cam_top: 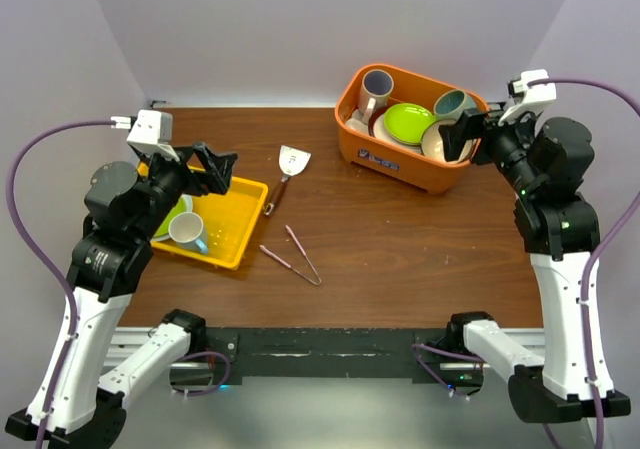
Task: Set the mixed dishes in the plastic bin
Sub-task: Reset both arms
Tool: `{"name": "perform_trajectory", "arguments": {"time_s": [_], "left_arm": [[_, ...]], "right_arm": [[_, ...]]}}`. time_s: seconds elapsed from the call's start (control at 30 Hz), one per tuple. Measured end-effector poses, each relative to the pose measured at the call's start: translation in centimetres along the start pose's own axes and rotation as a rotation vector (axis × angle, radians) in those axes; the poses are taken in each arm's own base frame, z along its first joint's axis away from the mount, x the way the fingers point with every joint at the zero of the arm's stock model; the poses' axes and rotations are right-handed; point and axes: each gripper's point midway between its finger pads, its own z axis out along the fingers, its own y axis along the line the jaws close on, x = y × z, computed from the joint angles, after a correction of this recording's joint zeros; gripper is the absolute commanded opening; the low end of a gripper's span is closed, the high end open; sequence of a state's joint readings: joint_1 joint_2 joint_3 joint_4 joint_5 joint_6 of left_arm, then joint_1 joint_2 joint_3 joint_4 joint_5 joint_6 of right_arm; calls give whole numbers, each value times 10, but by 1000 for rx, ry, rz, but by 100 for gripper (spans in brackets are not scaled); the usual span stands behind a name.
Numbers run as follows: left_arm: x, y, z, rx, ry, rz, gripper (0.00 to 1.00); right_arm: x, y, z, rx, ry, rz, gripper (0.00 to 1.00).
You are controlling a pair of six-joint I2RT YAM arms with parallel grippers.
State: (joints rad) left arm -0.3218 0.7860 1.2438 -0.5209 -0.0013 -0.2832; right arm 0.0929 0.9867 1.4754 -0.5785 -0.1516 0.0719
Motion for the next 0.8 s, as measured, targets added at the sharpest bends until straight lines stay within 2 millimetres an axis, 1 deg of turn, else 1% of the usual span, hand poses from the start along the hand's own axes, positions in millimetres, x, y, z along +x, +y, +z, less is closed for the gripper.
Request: {"name": "perform_trajectory", "arguments": {"time_s": [0.23, 0.4, 0.53, 0.8], "left_arm": [[-7, -4, -10, 16, -28, -22, 100], [-13, -7, -20, 32, -56, -23, 100], [-13, -9, -21, 42, -57, -22, 100], [-14, -12, -28, 59, -61, -19, 100]], "right_arm": [[-8, -1, -12, 11, -33, 2, 98], [-17, -2, -27, 21, -75, -3, 98], [-22, -3, -36, 33, -97, -5, 98], [-23, -9, -41, 50, -101, -4, 98]]}}
